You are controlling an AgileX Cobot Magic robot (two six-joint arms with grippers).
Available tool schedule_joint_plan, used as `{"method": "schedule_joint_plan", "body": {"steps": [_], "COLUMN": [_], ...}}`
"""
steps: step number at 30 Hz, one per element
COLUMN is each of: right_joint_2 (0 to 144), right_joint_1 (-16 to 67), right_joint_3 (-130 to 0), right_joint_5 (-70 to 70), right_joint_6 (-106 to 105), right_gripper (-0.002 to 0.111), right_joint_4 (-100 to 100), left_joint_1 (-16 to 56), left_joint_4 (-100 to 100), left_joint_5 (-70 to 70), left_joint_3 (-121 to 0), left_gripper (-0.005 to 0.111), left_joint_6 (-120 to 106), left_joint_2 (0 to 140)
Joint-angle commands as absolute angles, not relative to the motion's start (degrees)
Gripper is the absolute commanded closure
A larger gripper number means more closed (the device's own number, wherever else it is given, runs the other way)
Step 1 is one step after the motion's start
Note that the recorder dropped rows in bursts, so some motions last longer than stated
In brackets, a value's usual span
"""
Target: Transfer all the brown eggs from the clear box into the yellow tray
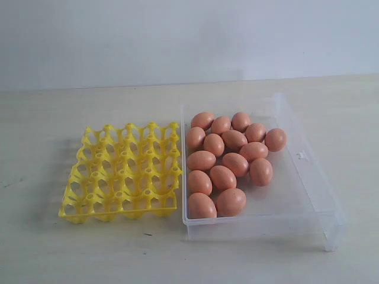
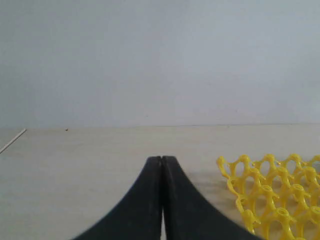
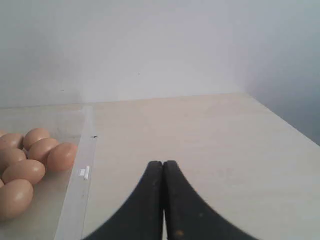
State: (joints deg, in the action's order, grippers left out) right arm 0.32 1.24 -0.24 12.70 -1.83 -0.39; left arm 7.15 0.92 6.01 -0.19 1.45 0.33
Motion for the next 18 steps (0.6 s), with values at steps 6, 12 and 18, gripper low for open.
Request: {"method": "schedule_joint_plan", "body": {"steps": [6, 12, 18], "right_joint_2": [0.0, 0.0, 3.71], "right_joint_1": [1.37, 1.37, 1.37], "right_joint_3": [0.0, 0.0, -12.11], "right_joint_5": [-10.85, -36.48, -19.27], "right_joint_6": [-1.83, -0.66, 5.7], "right_gripper": [0.108, 0.108, 0.108], "right_joint_4": [-0.3, 3.13, 11.85], "left_joint_1": [7.42, 7.42, 7.42], "left_joint_4": [0.5, 0.5, 0.5], "left_joint_5": [5.88, 5.88, 5.88], "left_joint_3": [0.0, 0.0, 0.0], "left_gripper": [0.107, 0.107, 0.107], "left_joint_6": [1.66, 1.66, 1.66], "left_joint_2": [0.0, 0.0, 0.0]}}
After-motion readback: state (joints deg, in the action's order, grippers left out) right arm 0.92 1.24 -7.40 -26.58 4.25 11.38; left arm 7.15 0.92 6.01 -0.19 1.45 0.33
